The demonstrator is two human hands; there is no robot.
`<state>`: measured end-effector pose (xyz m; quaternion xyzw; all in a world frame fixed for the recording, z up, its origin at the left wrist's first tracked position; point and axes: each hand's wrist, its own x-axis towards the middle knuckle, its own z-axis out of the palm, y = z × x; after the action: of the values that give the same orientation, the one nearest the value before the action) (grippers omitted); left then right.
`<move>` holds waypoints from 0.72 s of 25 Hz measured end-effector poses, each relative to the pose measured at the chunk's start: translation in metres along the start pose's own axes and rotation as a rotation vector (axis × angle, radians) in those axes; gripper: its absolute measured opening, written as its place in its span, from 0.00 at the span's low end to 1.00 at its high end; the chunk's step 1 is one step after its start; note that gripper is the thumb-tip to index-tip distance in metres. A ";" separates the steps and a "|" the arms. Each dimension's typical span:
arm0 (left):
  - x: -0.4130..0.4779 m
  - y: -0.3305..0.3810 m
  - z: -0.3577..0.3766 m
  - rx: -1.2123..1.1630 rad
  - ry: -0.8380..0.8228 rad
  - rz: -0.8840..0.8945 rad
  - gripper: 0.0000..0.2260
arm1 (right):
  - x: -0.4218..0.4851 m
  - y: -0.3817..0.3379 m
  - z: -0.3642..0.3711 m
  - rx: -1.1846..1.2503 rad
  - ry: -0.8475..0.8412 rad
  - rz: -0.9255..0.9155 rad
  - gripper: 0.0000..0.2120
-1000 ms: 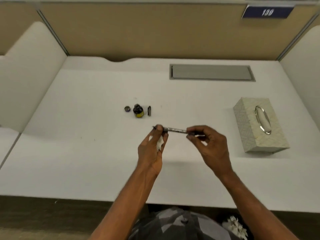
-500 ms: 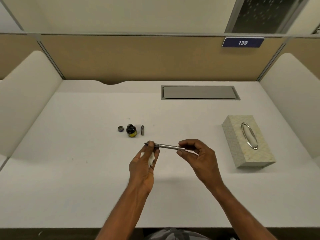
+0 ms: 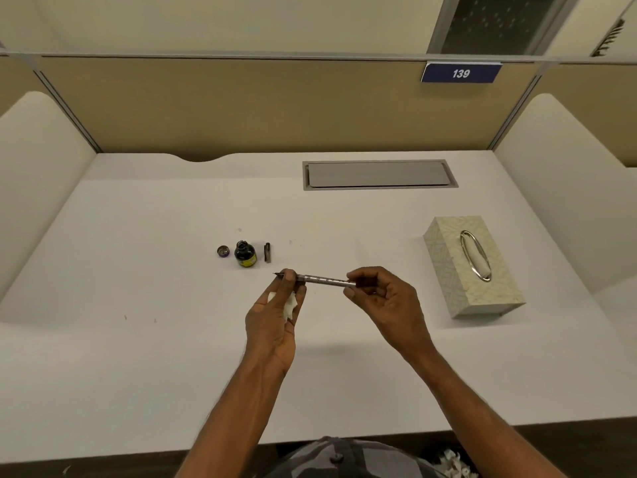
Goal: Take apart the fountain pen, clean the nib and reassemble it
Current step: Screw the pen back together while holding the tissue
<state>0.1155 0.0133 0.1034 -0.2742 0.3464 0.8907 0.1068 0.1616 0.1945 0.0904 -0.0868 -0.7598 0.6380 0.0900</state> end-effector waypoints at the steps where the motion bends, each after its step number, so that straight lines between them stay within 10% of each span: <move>1: -0.001 0.000 0.000 0.002 0.001 -0.002 0.05 | 0.000 0.000 0.000 -0.006 0.005 0.011 0.05; 18: -0.001 0.004 -0.003 0.005 -0.006 0.002 0.06 | 0.004 0.004 0.009 -0.069 -0.006 -0.037 0.05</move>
<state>0.1162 0.0082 0.1046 -0.2712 0.3486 0.8907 0.1077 0.1555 0.1879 0.0850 -0.0739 -0.7831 0.6100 0.0964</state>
